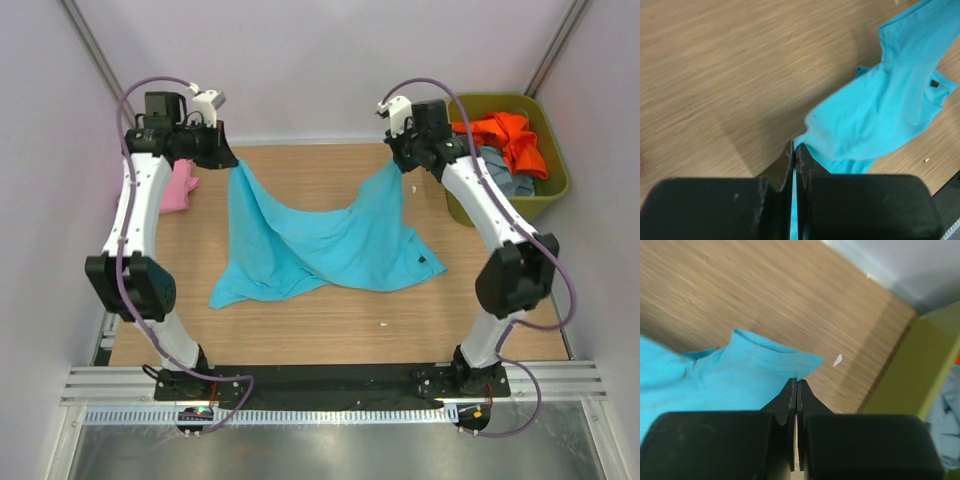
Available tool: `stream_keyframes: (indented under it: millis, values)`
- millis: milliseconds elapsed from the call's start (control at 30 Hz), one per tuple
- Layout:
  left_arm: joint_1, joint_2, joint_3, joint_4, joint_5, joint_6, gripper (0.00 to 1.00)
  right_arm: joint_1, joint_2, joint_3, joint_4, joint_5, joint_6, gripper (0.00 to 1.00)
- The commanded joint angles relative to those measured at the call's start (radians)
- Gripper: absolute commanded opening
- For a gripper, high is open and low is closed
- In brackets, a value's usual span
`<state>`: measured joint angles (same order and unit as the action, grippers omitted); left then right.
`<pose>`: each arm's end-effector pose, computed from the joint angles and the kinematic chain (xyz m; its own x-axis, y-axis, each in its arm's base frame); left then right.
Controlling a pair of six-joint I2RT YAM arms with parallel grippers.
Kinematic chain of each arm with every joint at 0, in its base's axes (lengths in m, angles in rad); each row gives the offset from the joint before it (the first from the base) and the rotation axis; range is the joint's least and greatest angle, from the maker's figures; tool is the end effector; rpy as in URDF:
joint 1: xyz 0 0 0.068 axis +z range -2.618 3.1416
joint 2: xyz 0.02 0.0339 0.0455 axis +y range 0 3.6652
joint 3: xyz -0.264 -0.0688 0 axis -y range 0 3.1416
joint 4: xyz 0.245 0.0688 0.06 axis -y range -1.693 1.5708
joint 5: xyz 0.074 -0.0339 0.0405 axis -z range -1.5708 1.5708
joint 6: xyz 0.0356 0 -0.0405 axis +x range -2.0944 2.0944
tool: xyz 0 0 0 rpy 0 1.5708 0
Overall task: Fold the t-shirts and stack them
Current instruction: Flatten the tshirt out
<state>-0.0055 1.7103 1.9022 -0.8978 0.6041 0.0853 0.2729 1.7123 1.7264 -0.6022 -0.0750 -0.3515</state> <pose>0.3643 -0.0222 0.4135 -0.6091 0.0735 -0.7897 0.4905 0.8173 -0.3023 0.3772 0.1083 0.3776 -0.3884 -0.4652 -0.7954 -0.4926 0.8343 -0.2474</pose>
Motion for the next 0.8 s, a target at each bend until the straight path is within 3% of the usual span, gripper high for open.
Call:
stream_keyframes:
  millis: [0, 167, 400, 500, 567, 600, 633, 767]
  values:
    - [0.001, 0.089, 0.056, -0.013, -0.033, 0.067, 0.0, 0.003, 0.079, 0.138, 0.01, -0.028, -0.052, 0.01]
    - [0.001, 0.196, 0.107, -0.15, 0.012, 0.053, 0.0, 0.064, 0.153, 0.148, -0.163, -0.078, -0.017, 0.01]
    - [0.001, 0.205, 0.001, -0.144, 0.062, 0.01, 0.0, 0.224, 0.064, -0.25, -0.18, -0.155, 0.006, 0.01]
    - [0.001, 0.225, 0.0, -0.151, 0.068, 0.005, 0.0, 0.255, 0.09, -0.295, -0.176, -0.17, 0.034, 0.01]
    - [0.001, 0.233, 0.0, -0.15, 0.071, 0.005, 0.0, 0.255, 0.11, -0.289, -0.176, -0.163, 0.043, 0.11]
    - [0.001, 0.241, 0.003, -0.15, 0.071, 0.005, 0.0, 0.255, 0.127, -0.266, -0.176, -0.14, 0.04, 0.3]
    - [0.001, 0.244, 0.003, -0.151, 0.071, 0.004, 0.0, 0.253, 0.132, -0.246, -0.176, -0.126, 0.037, 0.37]
    - [0.001, 0.244, -0.002, -0.141, 0.072, -0.002, 0.0, 0.253, 0.129, -0.116, -0.133, -0.045, 0.037, 0.46]
